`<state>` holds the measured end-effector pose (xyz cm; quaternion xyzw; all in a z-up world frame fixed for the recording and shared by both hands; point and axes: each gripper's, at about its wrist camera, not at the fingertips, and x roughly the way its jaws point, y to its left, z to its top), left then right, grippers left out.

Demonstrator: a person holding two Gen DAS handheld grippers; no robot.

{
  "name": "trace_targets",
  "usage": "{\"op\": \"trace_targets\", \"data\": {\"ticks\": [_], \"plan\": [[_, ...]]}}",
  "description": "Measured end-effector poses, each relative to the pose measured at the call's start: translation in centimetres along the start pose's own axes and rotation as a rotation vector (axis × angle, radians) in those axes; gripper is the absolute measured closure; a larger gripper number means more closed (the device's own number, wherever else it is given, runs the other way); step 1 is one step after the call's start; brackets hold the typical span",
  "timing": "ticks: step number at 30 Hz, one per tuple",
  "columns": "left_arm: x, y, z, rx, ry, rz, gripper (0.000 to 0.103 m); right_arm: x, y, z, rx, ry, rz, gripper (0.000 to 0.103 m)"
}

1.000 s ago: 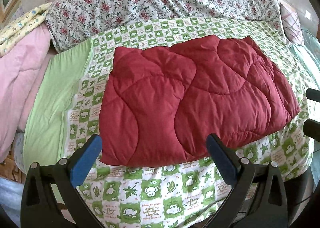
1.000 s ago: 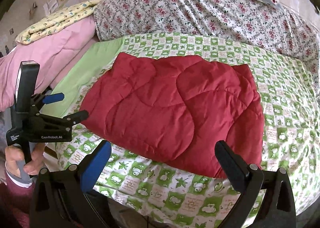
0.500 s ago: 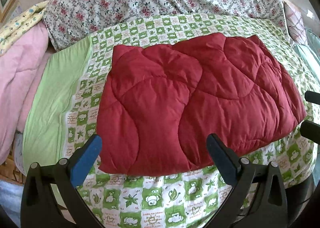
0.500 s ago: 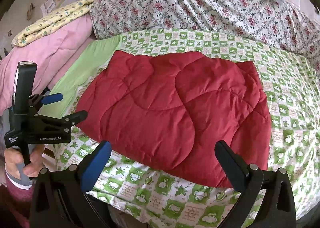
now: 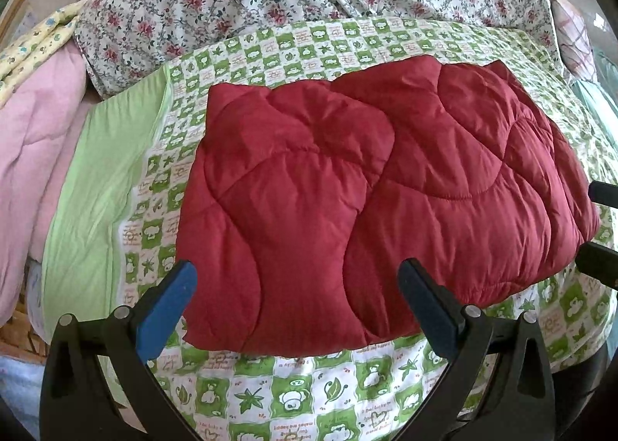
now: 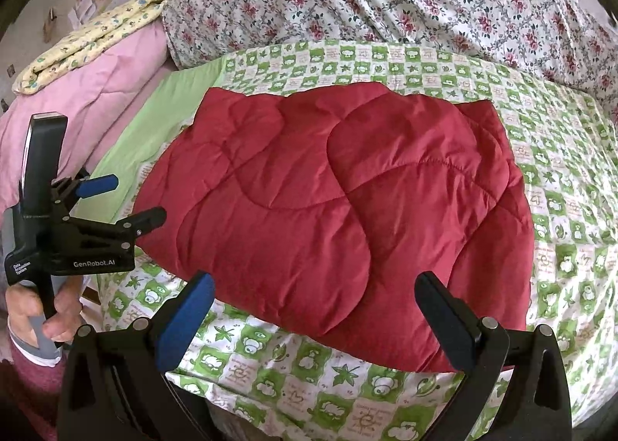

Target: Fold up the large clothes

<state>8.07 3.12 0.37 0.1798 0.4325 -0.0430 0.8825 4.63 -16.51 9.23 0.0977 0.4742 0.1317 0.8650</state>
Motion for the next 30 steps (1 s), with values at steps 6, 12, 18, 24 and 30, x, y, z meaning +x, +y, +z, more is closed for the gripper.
{"op": "trace_targets", "data": {"ticks": [6,12,18,24,30], "plan": [[0.2,0.0,0.2,0.002,0.000,0.001,0.000,0.2,-0.1,0.2,-0.007,0.005,0.002,0.000],[0.3,0.0,0.2,0.006,-0.001,-0.001,0.000,0.4,-0.1,0.4,-0.019,0.010,0.001,0.000],[0.6,0.2,0.6,0.005,0.002,-0.009,0.000,0.6,-0.2,0.6,-0.019,0.012,-0.003,0.000],[0.8,0.1,0.7,0.006,0.005,-0.009,0.000,0.9,-0.4,0.8,-0.024,0.016,-0.009,0.000],[1.1,0.2,0.9,0.008,0.008,-0.008,0.000,1.2,-0.5,1.0,-0.027,0.021,-0.004,0.000]]}}
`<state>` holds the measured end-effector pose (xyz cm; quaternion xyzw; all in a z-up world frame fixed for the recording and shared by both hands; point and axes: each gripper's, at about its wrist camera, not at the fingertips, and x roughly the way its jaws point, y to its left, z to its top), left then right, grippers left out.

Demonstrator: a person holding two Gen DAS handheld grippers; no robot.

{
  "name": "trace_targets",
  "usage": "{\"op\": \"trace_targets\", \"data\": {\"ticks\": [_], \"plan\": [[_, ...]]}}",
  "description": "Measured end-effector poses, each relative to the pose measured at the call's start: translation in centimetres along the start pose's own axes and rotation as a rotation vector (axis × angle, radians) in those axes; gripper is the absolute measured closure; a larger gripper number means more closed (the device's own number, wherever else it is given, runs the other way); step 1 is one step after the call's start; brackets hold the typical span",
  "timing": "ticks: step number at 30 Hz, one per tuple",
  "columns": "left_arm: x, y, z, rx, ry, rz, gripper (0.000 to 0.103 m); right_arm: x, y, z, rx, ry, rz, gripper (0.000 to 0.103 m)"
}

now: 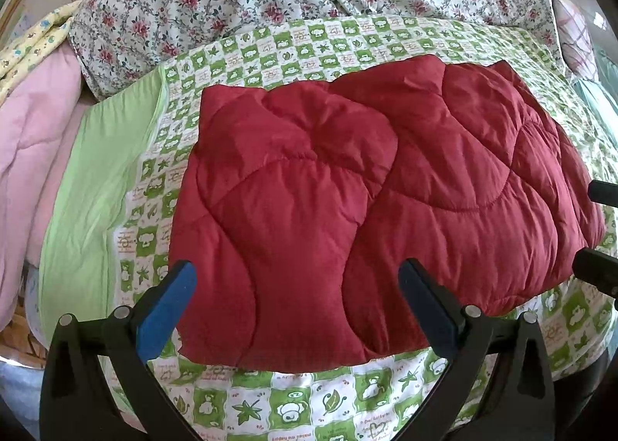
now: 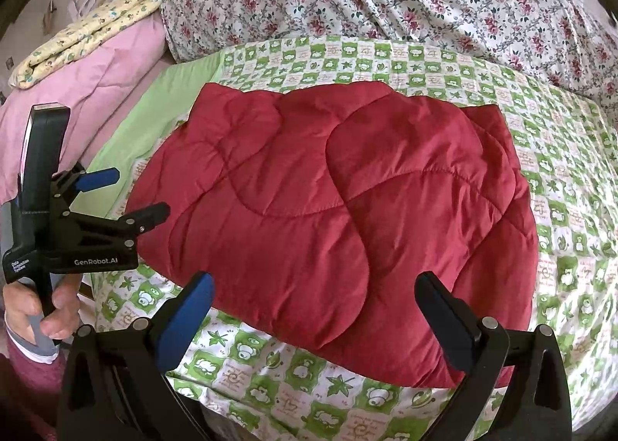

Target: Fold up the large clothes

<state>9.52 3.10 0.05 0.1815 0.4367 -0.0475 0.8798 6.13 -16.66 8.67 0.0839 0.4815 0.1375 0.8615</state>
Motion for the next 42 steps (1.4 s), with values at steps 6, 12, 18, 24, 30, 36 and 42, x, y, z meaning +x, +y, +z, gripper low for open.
{"op": "trace_targets", "data": {"ticks": [6,12,18,24,30,36,42], "plan": [[0.15,-0.08,0.09,0.000,0.001,0.001,0.000,0.14,-0.07,0.19,0.001,0.001,0.000,0.000],[0.24,-0.06,0.18,-0.001,0.003,0.001,0.000,0.19,-0.21,0.26,0.002,0.003,0.001,0.000],[0.32,-0.15,0.24,-0.002,0.003,0.001,0.000,0.31,-0.36,0.34,0.004,0.004,0.000,0.000],[0.40,-0.11,0.35,0.002,-0.001,0.001,0.000,0.31,-0.38,0.33,0.003,0.003,0.001,0.000],[0.47,-0.17,0.45,0.002,-0.001,-0.002,0.000,0.31,-0.43,0.37,0.003,0.003,0.001,0.000],[0.32,-0.29,0.38,0.006,-0.001,0.002,0.000,0.33,-0.58,0.38,0.005,0.005,0.004,0.000],[0.27,-0.37,0.24,0.010,-0.004,-0.003,0.000,0.44,-0.52,0.37,0.007,0.005,0.005,0.000]]}}
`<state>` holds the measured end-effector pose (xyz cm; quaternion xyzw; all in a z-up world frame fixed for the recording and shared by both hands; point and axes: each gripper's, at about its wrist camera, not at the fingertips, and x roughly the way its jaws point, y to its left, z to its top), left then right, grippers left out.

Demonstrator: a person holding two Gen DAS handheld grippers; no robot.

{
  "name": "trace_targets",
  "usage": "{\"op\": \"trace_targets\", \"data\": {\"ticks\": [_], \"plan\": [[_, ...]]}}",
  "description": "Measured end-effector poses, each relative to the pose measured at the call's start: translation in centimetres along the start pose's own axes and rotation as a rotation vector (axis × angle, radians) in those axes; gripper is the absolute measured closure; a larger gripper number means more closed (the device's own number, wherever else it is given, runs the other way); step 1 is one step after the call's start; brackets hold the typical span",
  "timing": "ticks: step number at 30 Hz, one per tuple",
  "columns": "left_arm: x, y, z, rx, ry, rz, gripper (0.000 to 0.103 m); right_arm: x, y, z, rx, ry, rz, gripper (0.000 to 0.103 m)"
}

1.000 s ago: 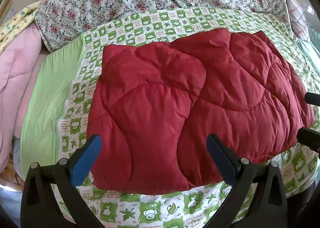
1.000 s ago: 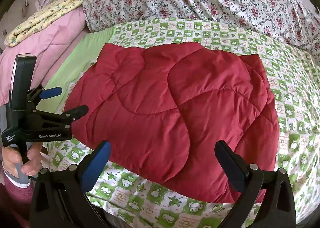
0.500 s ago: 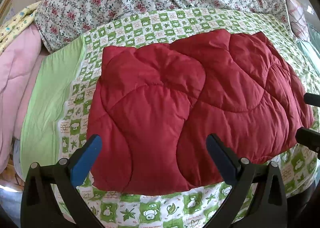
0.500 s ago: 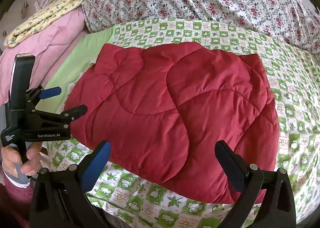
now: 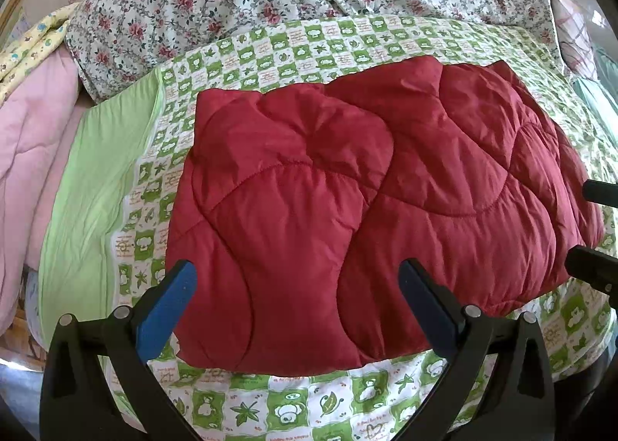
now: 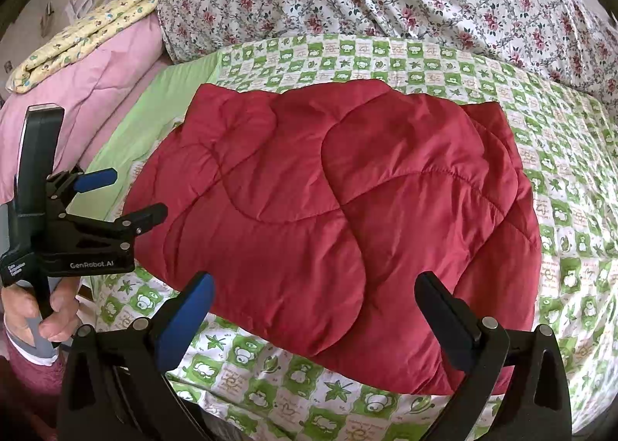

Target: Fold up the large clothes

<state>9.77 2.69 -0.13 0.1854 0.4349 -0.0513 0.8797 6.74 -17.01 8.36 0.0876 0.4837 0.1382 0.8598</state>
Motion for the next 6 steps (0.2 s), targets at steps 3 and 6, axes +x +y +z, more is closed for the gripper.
{"op": "trace_targets", "data": {"ticks": [3,6], "plan": [[-0.10,-0.15,-0.09,0.004,-0.002,-0.001,0.000,0.04,0.07,0.03,0.002,-0.002,0.000,0.000],[-0.28,-0.12,-0.22,0.005,-0.004,-0.010,0.000,0.00,0.11,0.02,0.005,-0.006,0.001,0.000]]}}
